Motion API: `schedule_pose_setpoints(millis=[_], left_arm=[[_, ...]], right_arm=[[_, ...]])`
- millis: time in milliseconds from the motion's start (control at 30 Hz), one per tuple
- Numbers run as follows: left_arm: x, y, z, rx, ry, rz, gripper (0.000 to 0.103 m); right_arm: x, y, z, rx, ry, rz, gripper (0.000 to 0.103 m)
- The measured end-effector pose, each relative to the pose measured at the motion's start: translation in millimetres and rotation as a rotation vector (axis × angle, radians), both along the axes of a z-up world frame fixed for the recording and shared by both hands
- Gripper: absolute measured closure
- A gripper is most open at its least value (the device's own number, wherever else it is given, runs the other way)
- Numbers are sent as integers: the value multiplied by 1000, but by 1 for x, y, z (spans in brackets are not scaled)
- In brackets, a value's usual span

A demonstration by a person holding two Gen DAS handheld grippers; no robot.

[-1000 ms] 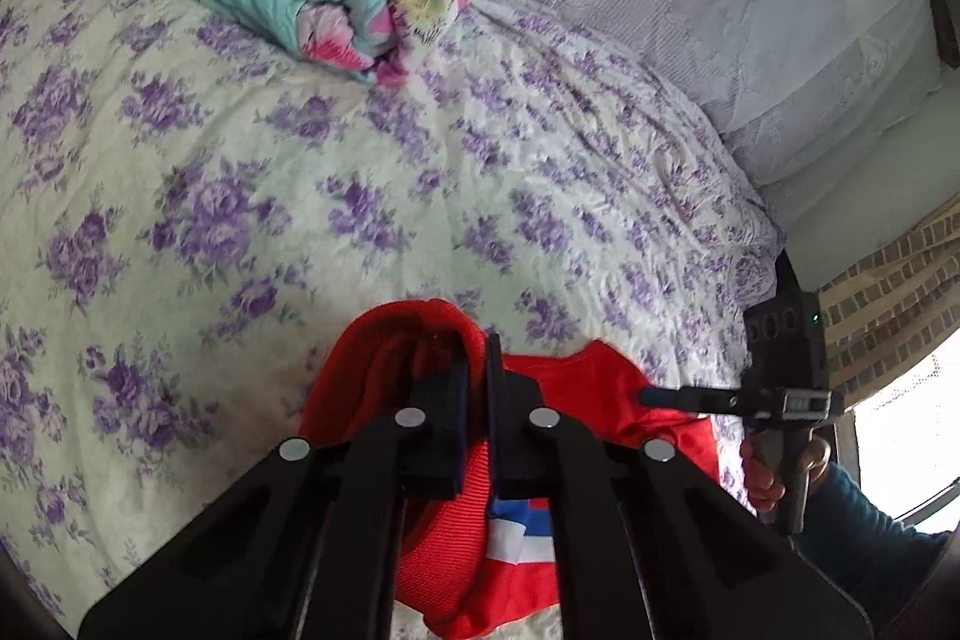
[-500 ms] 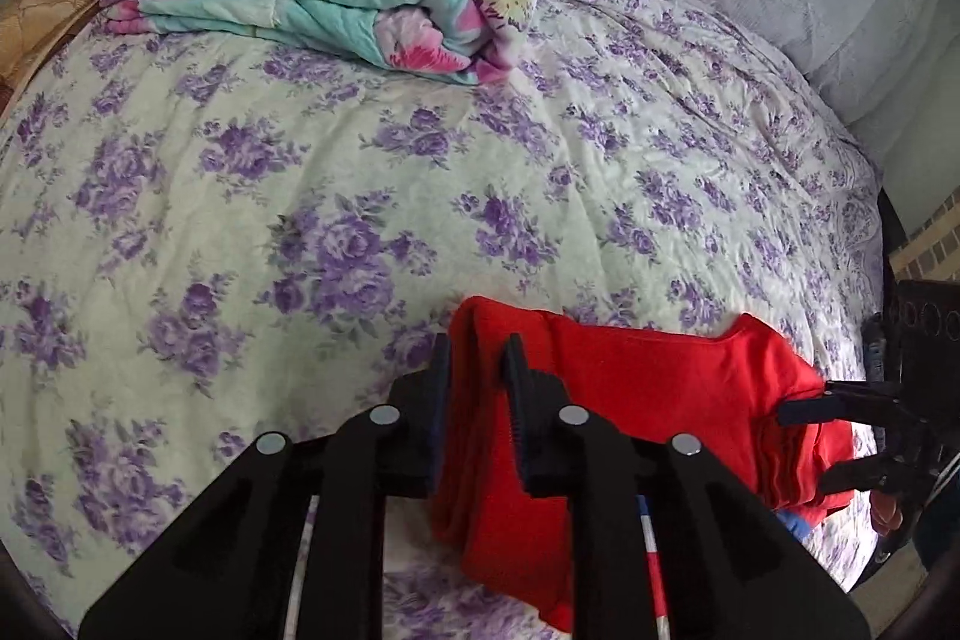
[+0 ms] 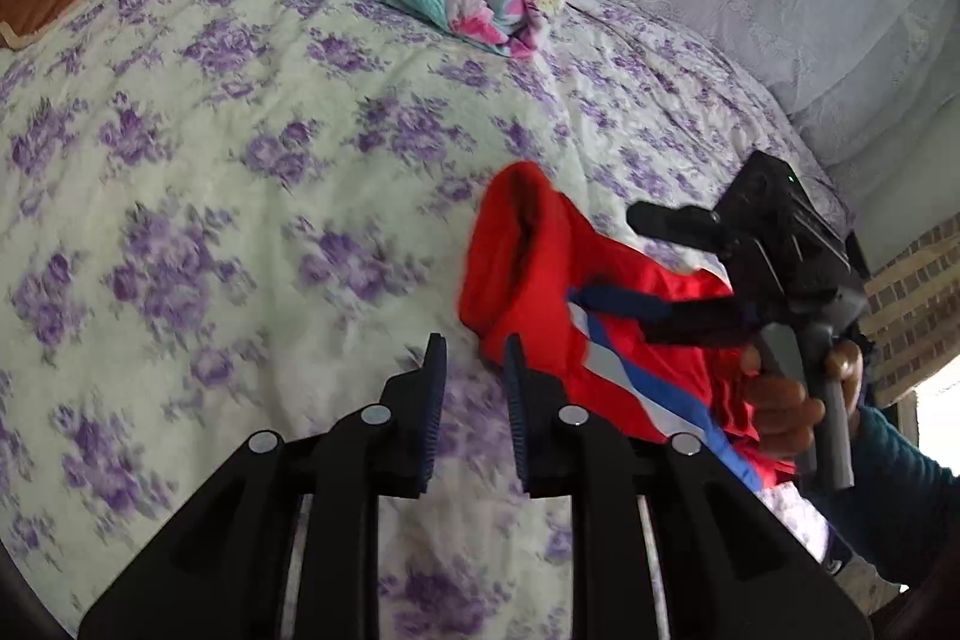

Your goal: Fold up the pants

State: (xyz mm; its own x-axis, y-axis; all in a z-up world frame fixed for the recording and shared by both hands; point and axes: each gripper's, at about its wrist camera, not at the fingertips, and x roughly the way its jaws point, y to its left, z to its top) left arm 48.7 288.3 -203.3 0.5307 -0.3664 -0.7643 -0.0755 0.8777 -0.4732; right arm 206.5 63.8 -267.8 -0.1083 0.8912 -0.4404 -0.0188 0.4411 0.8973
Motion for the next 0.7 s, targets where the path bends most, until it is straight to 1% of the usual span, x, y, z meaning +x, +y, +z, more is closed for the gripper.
schedule_pose_setpoints(millis=[67,133,167,200,300,400,467,500,533,567,600,633,667,700], left_arm=[[-8,-19,-4,-77,5,-41,80],[-9,-40,-11,-99,19,-68,80],[-8,-47,-16,-100,22,-71,80],[-4,-52,-22,-105,30,-70,80],[12,-55,-42,-152,57,-38,80],[27,-52,-56,-208,61,8,80],[23,-50,-56,-235,80,39,79],[14,-50,-51,-252,65,38,75],[5,-51,-45,-227,58,30,62],[0,-52,-41,-179,57,21,60],[-5,-52,-38,-134,57,16,60],[-6,-50,-36,-92,63,37,56],[-7,-45,-34,-65,57,78,50],[-8,-39,-31,-79,43,113,48]], right_arm=[[-5,-7,16,-11,-42,16,26],[-10,-22,31,-5,-75,14,24],[-12,-32,37,-6,-102,11,21],[-16,-43,44,0,-123,7,20],[-31,-76,54,-6,-157,-11,19],[-52,-106,62,-57,-197,-19,19],[-69,-123,65,-107,-225,-13,19],[-77,-130,67,-127,-234,-11,19],[-86,-142,66,-132,-242,-8,18],[-93,-147,67,-139,-246,-6,17],[-101,-155,65,-152,-248,-5,17],[-105,-158,63,-159,-248,-5,17],[-108,-161,61,-157,-242,-10,17],[-110,-163,58,-151,-231,-18,17]])
